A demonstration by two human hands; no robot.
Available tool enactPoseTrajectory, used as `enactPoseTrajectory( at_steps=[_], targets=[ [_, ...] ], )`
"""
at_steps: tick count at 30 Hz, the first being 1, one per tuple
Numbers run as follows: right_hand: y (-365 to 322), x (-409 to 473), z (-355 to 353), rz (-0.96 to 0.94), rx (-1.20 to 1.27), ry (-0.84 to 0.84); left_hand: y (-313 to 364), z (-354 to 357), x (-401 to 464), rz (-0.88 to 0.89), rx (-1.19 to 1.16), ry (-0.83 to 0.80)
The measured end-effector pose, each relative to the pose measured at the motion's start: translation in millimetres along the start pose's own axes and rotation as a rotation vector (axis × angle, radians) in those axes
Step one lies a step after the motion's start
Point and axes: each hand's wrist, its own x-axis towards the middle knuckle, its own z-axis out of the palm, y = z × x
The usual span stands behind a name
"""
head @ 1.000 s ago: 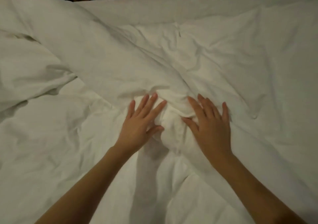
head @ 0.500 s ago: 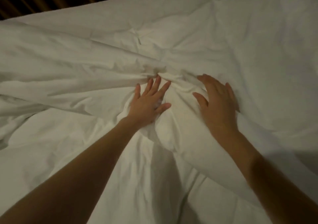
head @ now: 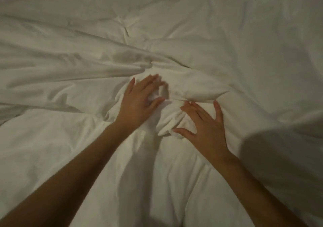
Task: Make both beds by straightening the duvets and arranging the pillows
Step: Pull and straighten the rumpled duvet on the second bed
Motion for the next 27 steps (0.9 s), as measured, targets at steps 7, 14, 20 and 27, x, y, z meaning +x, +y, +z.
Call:
enactPoseTrajectory(
  at_steps=[7,14,20,27],
  targets=[
    [10,0,10,-0.040,0.060,0.064,-21,14,-84,0.210,0.184,0.151],
    [5,-1,10,0.017,0.169,0.114,-24,20,-63,0.168,0.194,0.059],
    [-11,-14,-10,0.116,0.425,0.132,4,-6,-80,0.054,0.219,0.116],
    [-50,-46,-54,0.225,0.513,-0.078,49,-68,-110,-0.218,0.190,0.017]
  ],
)
